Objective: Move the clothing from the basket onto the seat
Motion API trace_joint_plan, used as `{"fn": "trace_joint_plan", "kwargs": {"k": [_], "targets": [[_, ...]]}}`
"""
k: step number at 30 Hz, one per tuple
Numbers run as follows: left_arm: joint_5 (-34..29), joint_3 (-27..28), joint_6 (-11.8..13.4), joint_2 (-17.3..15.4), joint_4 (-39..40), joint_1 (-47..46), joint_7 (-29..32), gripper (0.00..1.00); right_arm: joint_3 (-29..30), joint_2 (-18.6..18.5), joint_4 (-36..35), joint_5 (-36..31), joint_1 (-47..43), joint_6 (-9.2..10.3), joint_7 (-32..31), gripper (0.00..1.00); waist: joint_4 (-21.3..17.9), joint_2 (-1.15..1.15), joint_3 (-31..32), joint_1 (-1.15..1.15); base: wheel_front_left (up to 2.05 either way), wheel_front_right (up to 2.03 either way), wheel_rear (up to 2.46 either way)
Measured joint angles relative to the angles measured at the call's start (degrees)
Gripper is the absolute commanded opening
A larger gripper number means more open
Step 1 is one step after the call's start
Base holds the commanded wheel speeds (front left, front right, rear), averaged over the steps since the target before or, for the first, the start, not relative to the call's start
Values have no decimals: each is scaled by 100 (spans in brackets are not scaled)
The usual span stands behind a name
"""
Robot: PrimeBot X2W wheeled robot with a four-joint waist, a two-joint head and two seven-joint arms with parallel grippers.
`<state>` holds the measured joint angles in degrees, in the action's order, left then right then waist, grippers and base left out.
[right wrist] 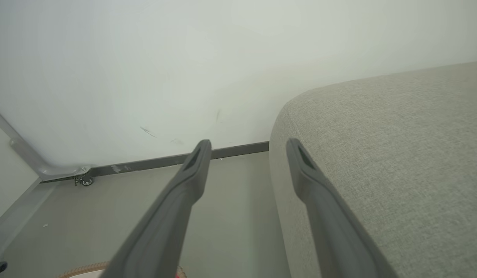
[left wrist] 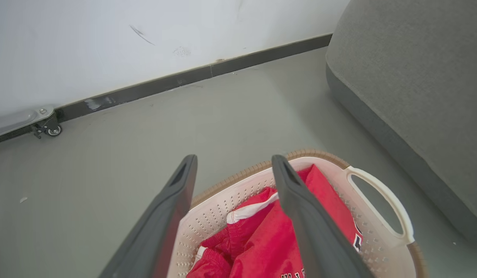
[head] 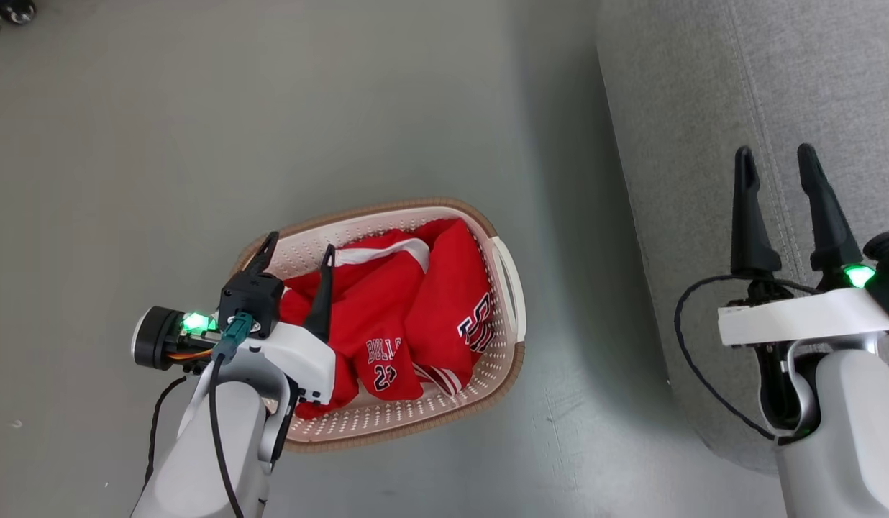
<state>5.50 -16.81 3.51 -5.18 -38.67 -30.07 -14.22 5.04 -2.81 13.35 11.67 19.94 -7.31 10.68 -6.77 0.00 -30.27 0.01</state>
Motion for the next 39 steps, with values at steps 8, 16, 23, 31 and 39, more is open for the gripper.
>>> {"fn": "trace_joint_plan", "kwargs": {"k": [8, 16, 23, 31, 39], "targets": [[-107, -90, -1, -36, -331, -180, 0, 100, -16, -1, 11, 42, 176, 0, 49, 100, -87, 0, -293, 0, 0, 0, 0], [-210, -142, -25, -172, -700, -269, 0, 100, -33, -2, 36, 59, 290, -1, 143, 100, -203, 0, -513, 0, 0, 0, 0], [-282, -241, -58, -187, -987, -415, 0, 100, -155, -1, 138, 99, 453, -1, 196, 100, -313, 0, -666, 0, 0, 0, 0], [-393, -358, -151, -204, -1339, -581, 9, 100, -198, -1, 131, 100, 528, -1, 244, 100, -438, 0, -829, 0, 0, 0, 0], [-424, -447, -158, -181, -1644, -712, 65, 100, -372, -1, -15, 100, 873, -8, 260, 100, -544, 0, -1007, 0, 0, 0, 0]]}}
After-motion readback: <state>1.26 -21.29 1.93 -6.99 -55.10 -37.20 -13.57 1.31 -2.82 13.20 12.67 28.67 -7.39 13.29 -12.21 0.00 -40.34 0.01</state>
